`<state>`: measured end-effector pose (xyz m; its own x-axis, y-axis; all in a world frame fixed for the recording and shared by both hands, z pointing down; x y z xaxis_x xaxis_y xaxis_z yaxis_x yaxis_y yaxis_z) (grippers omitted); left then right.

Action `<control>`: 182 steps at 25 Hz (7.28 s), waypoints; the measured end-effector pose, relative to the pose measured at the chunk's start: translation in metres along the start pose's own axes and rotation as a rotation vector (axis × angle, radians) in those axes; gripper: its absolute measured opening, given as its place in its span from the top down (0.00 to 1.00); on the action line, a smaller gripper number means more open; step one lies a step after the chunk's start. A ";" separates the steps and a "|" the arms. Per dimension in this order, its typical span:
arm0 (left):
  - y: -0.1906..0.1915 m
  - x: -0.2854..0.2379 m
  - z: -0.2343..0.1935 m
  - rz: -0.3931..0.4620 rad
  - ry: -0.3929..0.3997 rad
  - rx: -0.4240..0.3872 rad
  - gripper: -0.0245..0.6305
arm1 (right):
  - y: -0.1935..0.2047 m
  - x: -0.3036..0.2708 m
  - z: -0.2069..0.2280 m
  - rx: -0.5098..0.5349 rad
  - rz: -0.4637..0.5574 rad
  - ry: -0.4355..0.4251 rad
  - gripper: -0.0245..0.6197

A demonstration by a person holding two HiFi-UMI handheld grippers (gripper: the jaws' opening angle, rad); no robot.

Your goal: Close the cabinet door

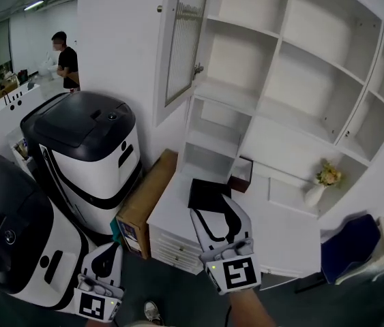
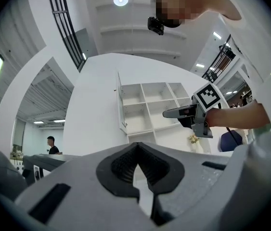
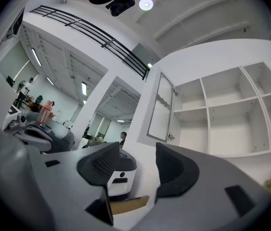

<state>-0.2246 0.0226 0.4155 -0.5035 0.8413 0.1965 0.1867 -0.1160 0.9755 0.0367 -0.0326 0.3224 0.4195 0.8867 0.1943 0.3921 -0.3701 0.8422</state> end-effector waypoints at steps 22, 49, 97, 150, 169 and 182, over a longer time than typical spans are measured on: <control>0.001 -0.114 -0.090 0.059 -0.096 -0.003 0.96 | -0.006 -0.228 0.033 0.037 0.101 -0.047 0.55; 0.004 -0.098 -0.123 0.075 -0.207 -0.038 0.96 | -0.015 -0.296 0.037 0.086 0.114 0.093 0.65; 0.021 -0.192 -0.008 0.024 -0.009 -0.058 0.96 | 0.080 -0.184 0.234 -0.062 0.054 0.197 0.81; 0.036 -0.242 0.031 -0.026 -0.094 -0.083 0.96 | 0.158 -0.231 0.362 -0.064 -0.072 0.285 0.61; 0.034 -0.227 0.031 -0.036 -0.124 -0.089 0.96 | 0.159 -0.232 0.356 -0.020 -0.073 0.302 0.74; 0.031 -0.228 0.028 -0.021 -0.051 -0.072 0.96 | 0.152 -0.189 0.337 -0.004 -0.089 0.329 0.96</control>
<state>-0.0805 -0.1578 0.3983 -0.4629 0.8694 0.1728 0.1148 -0.1345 0.9842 0.2931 -0.3494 0.2439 0.0969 0.9576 0.2713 0.4116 -0.2867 0.8651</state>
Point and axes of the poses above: the fingertips, and each gripper's own axes: x backward along the fingers, z to its right, y out of its underside, the point moved 9 cm from there along x, backward along the fingers, and after that the axes turned 14 degrees about x, right-handed, at the moved point
